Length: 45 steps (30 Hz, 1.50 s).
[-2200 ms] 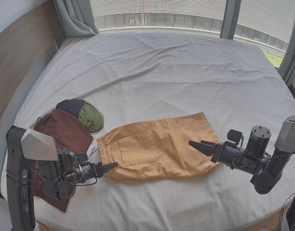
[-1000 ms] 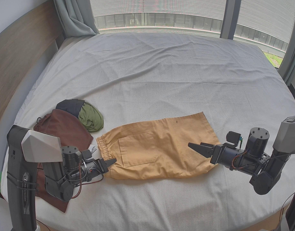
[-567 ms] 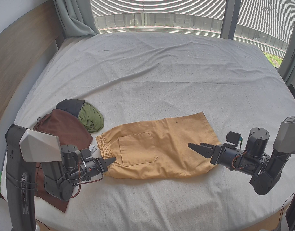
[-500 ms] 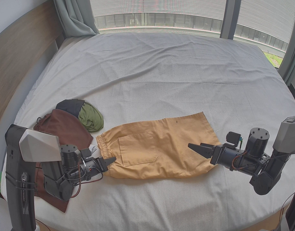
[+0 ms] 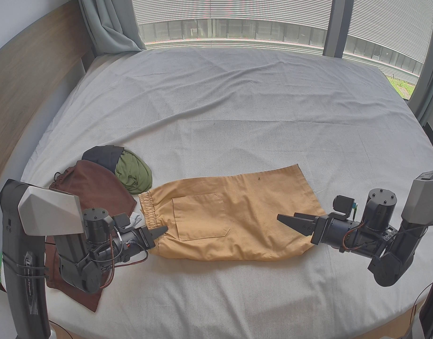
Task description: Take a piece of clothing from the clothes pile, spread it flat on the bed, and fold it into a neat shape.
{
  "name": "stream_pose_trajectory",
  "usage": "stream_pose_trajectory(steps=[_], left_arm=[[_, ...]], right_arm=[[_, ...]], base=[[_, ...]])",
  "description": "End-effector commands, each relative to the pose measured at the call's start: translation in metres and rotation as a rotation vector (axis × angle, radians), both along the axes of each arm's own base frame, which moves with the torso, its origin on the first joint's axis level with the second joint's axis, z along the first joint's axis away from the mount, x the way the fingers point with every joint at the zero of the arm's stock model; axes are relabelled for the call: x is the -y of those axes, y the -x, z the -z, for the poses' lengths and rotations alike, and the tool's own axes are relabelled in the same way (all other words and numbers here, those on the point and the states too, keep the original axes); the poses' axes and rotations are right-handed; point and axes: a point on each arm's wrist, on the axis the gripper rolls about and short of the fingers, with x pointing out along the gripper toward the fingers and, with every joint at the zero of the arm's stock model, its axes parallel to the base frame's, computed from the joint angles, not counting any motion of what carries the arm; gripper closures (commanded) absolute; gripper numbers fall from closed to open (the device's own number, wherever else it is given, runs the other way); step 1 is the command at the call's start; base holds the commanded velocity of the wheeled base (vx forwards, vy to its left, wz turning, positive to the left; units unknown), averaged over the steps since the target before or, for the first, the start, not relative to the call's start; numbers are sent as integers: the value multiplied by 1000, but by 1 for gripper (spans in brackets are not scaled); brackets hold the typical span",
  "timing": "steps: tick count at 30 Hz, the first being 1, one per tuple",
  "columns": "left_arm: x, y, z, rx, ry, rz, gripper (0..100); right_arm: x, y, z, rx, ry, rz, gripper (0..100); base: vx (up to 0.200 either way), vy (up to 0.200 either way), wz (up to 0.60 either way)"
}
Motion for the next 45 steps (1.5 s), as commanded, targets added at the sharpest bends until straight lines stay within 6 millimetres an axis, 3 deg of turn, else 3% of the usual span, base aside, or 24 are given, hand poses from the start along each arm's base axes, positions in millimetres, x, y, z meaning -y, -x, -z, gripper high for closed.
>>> stream_pose_trajectory(steps=[1,10,22,30,45], left_arm=[[-1,0,-4,12,3,-2,100],[-19,-3,-14,38,13,-40,100],[-27,-2,-21,46,28,-22,100],[-34,9,-25,28,37,7,100],[-80,28,-35,64,-3,5,100]], right_arm=[[0,1,1,-4,3,-1,0],[1,0,8,7,43,-3,0],[1,2,11,-7,50,-5,0],[-1,4,14,-20,55,-15,0],[-3,5,15,-21,59,-22,0]], base=[[0,0,0],[0,0,0],[0,0,0],[0,0,0],[0,0,0]])
